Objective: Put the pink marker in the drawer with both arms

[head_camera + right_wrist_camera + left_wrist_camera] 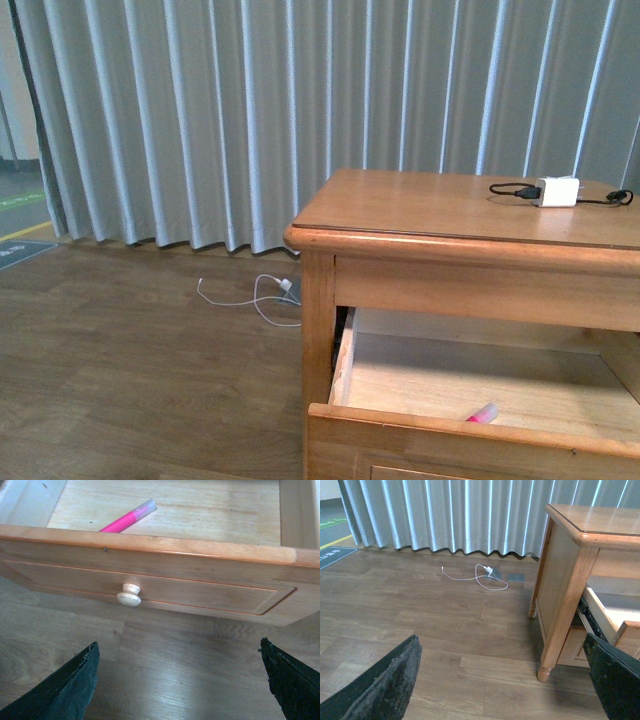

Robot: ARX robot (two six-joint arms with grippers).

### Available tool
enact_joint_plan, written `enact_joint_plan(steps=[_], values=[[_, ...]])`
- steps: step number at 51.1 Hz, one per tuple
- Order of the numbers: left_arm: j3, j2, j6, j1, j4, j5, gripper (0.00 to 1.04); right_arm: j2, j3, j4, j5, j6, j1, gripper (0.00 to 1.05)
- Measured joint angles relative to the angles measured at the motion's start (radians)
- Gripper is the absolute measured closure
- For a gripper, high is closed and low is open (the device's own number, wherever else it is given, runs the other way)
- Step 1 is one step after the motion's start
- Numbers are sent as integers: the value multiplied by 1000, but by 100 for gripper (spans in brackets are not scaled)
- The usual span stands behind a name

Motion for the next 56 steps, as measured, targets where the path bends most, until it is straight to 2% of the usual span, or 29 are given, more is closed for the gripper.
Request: enact_joint_plan(steps=[5,18,33,43,56], values=[[0,0,0,0,0,0,6,214,84,42,19,33,-4,9],[0,0,0,0,0,0,6,473,208,101,64,97,-6,9],[0,-1,0,0,0,0,6,659,328,226,150,140,-14,9],[0,-1,0,0,0,0,6,774,429,361,218,184,-23,9],[0,-1,0,0,0,0,6,902,548,439,251,264,-17,9]])
